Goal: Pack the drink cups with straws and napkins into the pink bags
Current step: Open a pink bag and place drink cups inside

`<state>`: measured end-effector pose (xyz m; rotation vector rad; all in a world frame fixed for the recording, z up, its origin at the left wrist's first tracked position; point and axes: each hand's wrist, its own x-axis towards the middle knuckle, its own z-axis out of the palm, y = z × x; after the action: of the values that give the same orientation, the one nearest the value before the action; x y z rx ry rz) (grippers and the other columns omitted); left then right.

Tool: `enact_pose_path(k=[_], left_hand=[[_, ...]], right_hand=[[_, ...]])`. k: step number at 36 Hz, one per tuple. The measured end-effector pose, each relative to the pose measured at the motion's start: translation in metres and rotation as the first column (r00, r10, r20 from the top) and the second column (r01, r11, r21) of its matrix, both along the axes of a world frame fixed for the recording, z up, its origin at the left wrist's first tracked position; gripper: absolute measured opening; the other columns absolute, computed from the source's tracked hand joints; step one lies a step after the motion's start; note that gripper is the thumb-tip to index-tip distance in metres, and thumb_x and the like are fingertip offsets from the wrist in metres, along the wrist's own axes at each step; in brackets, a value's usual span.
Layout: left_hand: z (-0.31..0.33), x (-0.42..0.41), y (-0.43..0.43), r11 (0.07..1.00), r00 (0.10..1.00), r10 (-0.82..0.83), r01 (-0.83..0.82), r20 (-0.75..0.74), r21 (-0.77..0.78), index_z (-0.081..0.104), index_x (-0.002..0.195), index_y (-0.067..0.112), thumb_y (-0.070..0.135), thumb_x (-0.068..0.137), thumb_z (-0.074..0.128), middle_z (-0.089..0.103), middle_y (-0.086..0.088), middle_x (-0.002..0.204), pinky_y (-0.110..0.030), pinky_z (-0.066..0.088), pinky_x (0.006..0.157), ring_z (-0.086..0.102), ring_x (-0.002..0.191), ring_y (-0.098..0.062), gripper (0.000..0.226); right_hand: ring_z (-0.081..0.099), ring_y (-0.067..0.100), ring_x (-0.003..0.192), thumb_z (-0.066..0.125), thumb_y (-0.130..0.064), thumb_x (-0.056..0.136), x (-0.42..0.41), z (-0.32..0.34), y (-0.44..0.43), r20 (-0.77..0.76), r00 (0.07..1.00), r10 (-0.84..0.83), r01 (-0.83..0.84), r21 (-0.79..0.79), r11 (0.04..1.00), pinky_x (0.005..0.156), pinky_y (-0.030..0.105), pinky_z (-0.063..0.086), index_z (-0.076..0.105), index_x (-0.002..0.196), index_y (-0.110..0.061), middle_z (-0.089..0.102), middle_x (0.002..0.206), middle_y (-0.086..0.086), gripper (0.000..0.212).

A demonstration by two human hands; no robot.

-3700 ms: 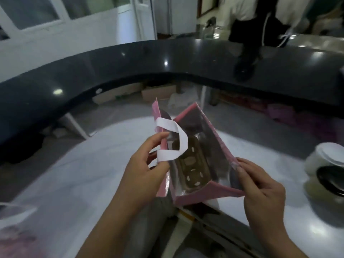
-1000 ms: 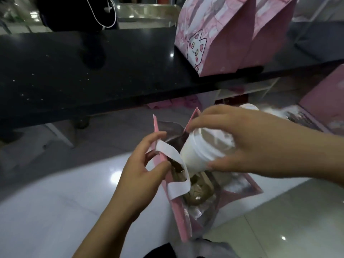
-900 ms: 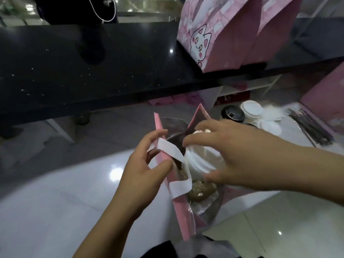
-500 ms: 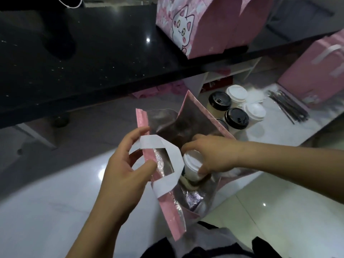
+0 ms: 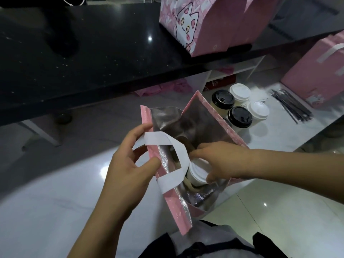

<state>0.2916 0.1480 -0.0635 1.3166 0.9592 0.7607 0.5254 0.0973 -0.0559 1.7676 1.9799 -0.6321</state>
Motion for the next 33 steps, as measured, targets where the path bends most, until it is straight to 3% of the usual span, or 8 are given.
enact_pose_path(k=[6,11,21,28,33], left_hand=[[0.007,0.002,-0.003,1.000,1.000,0.004,-0.004,-0.003,-0.018,0.058,0.123,0.054,0.023,0.072,0.070,0.062,0.024,0.128,-0.052,0.059,0.090,0.062,0.119,-0.015,0.061],[0.005,0.001,-0.005,0.999,0.999,0.025,-0.024,-0.046,0.022,0.057,0.119,0.059,0.006,0.087,0.072,0.061,0.028,0.126,-0.050,0.059,0.091,0.062,0.116,-0.007,0.064],[0.007,0.003,-0.009,0.999,0.999,0.025,-0.024,-0.024,0.027,0.058,0.116,0.060,0.010,0.085,0.072,0.061,0.027,0.126,-0.043,0.062,0.086,0.062,0.118,-0.008,0.061],[0.007,0.006,-0.010,0.999,1.000,0.009,-0.009,-0.003,0.036,0.059,0.115,0.060,0.005,0.088,0.070,0.062,0.028,0.125,-0.030,0.063,0.079,0.062,0.116,-0.006,0.062],[0.008,0.010,-0.011,0.999,0.999,-0.009,0.007,0.037,0.043,0.059,0.113,0.061,0.006,0.089,0.069,0.061,0.034,0.120,-0.023,0.062,0.066,0.063,0.111,-0.002,0.061]], right_hand=[[0.061,0.022,0.103,0.077,-0.042,0.074,-0.003,0.002,-0.006,0.055,0.996,0.063,-0.066,0.053,0.996,0.086,0.038,0.055,0.052,0.135,-0.026,0.059,0.122,0.001,0.067],[0.060,0.023,0.096,0.075,-0.041,0.072,-0.005,0.000,-0.017,0.025,0.995,0.091,-0.092,0.042,0.995,0.080,0.039,0.055,0.055,0.127,-0.025,0.059,0.110,0.002,0.061],[0.057,0.021,0.107,0.080,-0.039,0.073,-0.007,-0.007,-0.022,-0.085,0.996,0.037,-0.035,0.024,0.999,0.085,0.032,0.048,0.053,0.131,-0.024,0.058,0.121,0.000,0.066],[0.058,0.026,0.112,0.080,-0.037,0.075,-0.012,-0.015,-0.029,-0.082,0.997,-0.014,0.011,-0.028,1.000,0.090,0.042,0.053,0.050,0.135,-0.025,0.058,0.125,0.003,0.068],[0.057,0.026,0.115,0.082,-0.042,0.072,-0.013,-0.017,-0.026,-0.062,0.998,-0.002,0.000,-0.027,1.000,0.094,0.039,0.051,0.048,0.141,-0.026,0.057,0.131,0.004,0.079]])
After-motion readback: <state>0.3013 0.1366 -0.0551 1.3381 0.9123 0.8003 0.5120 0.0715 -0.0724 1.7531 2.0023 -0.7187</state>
